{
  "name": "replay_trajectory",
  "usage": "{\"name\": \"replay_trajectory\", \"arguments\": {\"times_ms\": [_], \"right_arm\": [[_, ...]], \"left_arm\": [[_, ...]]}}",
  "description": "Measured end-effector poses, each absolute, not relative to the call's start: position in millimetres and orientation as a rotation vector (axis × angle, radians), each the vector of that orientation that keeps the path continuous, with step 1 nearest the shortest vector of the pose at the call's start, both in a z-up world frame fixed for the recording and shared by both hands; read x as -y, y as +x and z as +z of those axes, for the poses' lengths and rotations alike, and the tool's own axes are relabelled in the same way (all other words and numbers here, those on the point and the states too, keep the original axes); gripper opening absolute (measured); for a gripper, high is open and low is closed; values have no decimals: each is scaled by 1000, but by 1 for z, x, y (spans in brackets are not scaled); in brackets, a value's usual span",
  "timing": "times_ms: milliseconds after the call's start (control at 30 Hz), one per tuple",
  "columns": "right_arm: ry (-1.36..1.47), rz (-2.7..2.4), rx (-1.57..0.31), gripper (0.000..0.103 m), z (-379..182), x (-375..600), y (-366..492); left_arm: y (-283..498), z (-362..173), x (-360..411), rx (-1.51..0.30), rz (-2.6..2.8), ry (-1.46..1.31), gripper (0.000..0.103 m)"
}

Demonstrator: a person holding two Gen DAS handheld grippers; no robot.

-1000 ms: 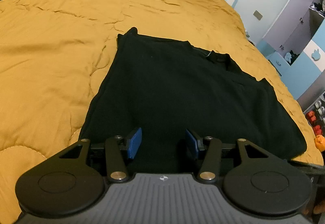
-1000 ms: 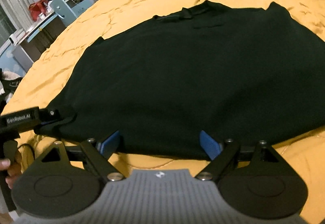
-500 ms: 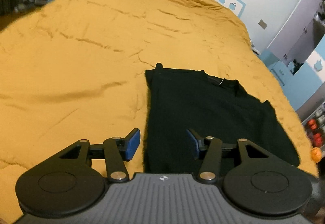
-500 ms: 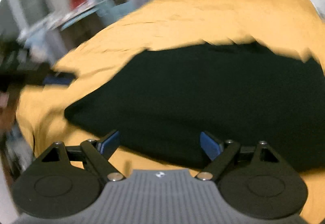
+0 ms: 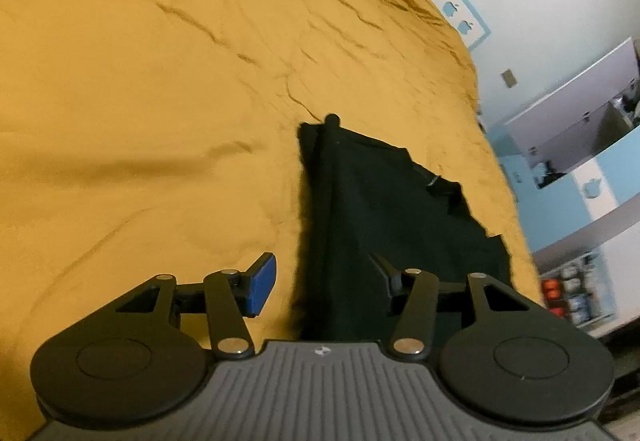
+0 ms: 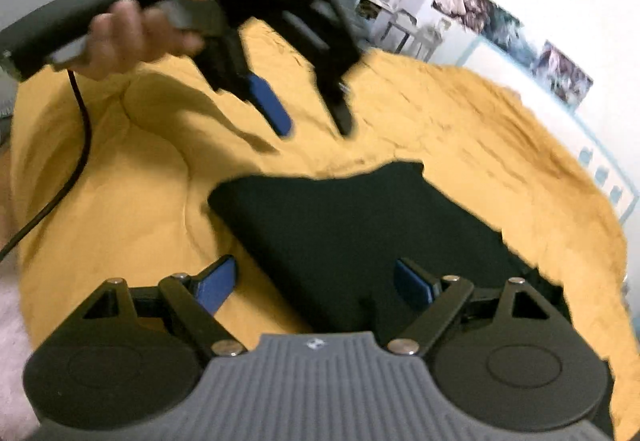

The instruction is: Fold small clothes

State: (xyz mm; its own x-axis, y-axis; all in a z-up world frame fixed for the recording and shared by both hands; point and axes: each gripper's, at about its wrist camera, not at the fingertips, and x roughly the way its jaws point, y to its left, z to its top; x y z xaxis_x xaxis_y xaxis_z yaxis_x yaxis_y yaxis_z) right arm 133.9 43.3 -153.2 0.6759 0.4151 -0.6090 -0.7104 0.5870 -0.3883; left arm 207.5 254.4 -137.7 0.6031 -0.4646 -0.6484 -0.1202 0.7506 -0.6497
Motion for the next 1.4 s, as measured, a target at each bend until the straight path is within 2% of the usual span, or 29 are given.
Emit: {"name": "replay_trajectory", "arguments": {"times_ms": [200, 267, 333, 400, 533, 933, 1000, 1100, 1200, 1333, 1400], "right_arm": [[-670, 640, -457, 78, -157, -71, 146], [-648, 650, -458, 65, -157, -74, 147], [-641, 679, -472, 42, -159, -77, 146], [-647, 692, -466, 34, -161, -79, 144], [-624, 699, -466, 31, -163, -76, 144], [-576, 726, -495, 33, -165, -80, 154], [-569, 731, -495, 31, -164, -79, 154], [-556, 734, -490, 24, -163, -75, 151], [-541, 734, -495, 12, -159, -67, 153], [-437, 732, -519, 2, -149, -47, 152], [-365, 723, -537, 0, -141, -34, 156]], "left_arm": [[253, -161, -263, -957, -280, -834, 60], [268, -174, -267, -971, -317, -920, 60], [279, -188, -270, -979, -329, -992, 60], [289, -199, -270, -991, -321, -1027, 60], [308, -214, -267, -990, -360, -1089, 60], [356, -242, -245, -1039, -360, -1141, 60], [357, -242, -243, -1035, -355, -1134, 40], [355, -240, -244, -1045, -327, -1145, 32], [354, -237, -245, -1042, -310, -1152, 20], [350, -220, -238, -1033, -275, -1091, 17], [348, -207, -234, -1022, -255, -1068, 16]]}}
